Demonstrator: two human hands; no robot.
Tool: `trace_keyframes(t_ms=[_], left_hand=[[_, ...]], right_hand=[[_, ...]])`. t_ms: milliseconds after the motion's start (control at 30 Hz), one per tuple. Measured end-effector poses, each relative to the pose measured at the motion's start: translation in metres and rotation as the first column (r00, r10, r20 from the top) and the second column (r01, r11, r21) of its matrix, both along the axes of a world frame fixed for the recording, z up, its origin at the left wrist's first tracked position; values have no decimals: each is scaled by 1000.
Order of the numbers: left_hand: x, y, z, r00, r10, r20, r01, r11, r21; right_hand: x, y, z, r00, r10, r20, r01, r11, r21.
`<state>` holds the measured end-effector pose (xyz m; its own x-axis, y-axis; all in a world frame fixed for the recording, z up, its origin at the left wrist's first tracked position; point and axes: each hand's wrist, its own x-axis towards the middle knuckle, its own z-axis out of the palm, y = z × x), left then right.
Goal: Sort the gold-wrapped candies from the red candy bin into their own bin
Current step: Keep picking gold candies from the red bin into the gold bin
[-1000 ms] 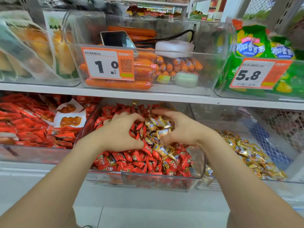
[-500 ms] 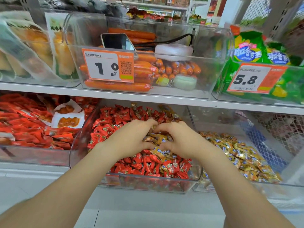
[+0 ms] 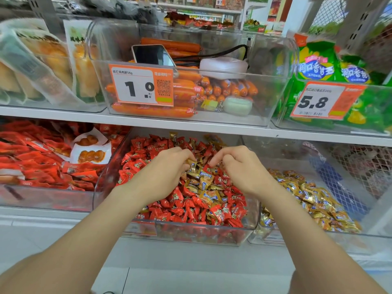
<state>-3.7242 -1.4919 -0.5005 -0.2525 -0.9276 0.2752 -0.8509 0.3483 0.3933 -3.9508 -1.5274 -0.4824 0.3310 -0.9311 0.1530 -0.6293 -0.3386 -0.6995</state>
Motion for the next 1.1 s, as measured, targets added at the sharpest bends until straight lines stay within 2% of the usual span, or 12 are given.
trace_keyframes(t_ms=[100, 167, 233, 367, 433, 500, 600, 700, 867, 967, 1100], left_hand=[[4, 3, -3, 999, -29, 38, 26, 996, 89], [5, 5, -7, 994, -40, 98, 31, 995, 94], [3, 5, -11, 986, -67, 150, 56, 995, 79], [-4, -3, -19, 949, -124, 290, 109, 992, 68], [-6, -6, -20, 933, -142, 331, 122, 989, 81], [-7, -8, -20, 929, -158, 334, 127, 986, 112], [-5, -7, -18, 948, -159, 277, 123, 982, 141], [-5, -4, -17, 973, -129, 189, 109, 988, 112], [0, -4, -11, 993, -106, 52, 104, 994, 25], [5, -2, -4, 998, -23, -64, 27, 997, 69], [5, 0, 1, 972, 108, -210, -86, 990, 111]], right_hand=[[3, 6, -4, 981, 7, -196, -26, 996, -90], [3, 7, -8, 903, 75, -422, -126, 988, -95], [6, 5, -12, 815, 130, -565, -202, 977, -65], [15, -1, -24, 751, 205, -628, -263, 965, 1], [17, -3, -31, 763, 255, -594, -284, 958, 47], [17, -5, -35, 794, 244, -557, -277, 961, 26], [16, -4, -31, 817, 179, -549, -239, 970, -39], [14, 1, -22, 867, 149, -475, -204, 977, -66], [10, 3, -11, 963, 139, -231, -127, 990, 68], [11, 4, -7, 994, 65, -84, -52, 988, 143], [13, 2, -6, 996, 31, 85, -48, 977, 208]])
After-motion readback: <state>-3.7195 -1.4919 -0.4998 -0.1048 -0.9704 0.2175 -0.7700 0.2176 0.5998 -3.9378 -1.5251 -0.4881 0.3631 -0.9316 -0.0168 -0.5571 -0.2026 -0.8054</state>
